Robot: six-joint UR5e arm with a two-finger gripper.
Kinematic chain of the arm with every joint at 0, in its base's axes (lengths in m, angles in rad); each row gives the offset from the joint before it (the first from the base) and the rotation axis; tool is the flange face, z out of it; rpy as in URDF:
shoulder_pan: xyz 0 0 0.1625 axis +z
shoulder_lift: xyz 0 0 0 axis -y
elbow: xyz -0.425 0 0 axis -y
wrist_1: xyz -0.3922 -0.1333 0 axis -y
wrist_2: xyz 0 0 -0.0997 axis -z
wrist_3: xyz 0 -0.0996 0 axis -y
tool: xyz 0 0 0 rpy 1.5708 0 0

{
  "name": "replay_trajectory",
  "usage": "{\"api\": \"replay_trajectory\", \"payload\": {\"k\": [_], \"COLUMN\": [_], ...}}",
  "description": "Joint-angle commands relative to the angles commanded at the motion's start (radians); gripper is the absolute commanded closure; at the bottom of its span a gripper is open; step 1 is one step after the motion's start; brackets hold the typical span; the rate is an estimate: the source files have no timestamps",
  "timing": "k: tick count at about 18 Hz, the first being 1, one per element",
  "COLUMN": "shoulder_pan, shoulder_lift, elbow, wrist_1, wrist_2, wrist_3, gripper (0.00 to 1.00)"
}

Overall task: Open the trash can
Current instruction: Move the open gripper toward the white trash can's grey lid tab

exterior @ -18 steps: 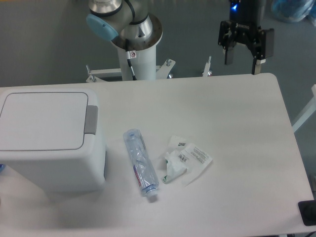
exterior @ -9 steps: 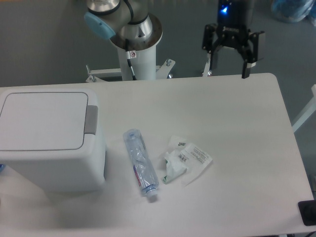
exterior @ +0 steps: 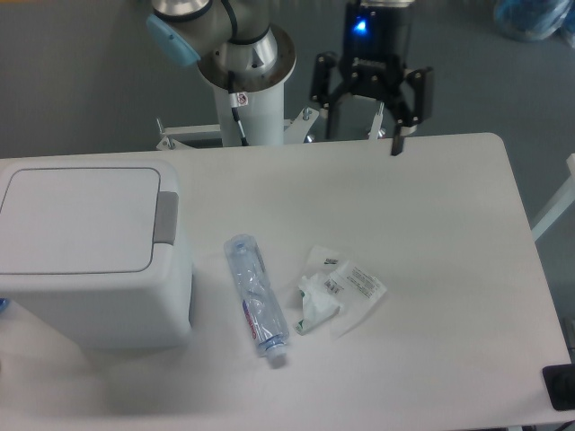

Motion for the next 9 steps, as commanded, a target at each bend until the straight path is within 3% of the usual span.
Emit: {"api": "replay_trajectory", "payload": {"k": [2,4,9], "shoulder_pan": [-0.046,-0.081,-0.146], "shoulder_lift": [-0.008,-0.015,-0.032], "elbow": [-0.009,-0.011,-0.012], "wrist_1": [0.048,0.060,0.060], "wrist_2": [0.000,0.000,0.000], "wrist_3": [-0.132,-0.255,-0.381], "gripper": [0.00,0.00,0.00]}}
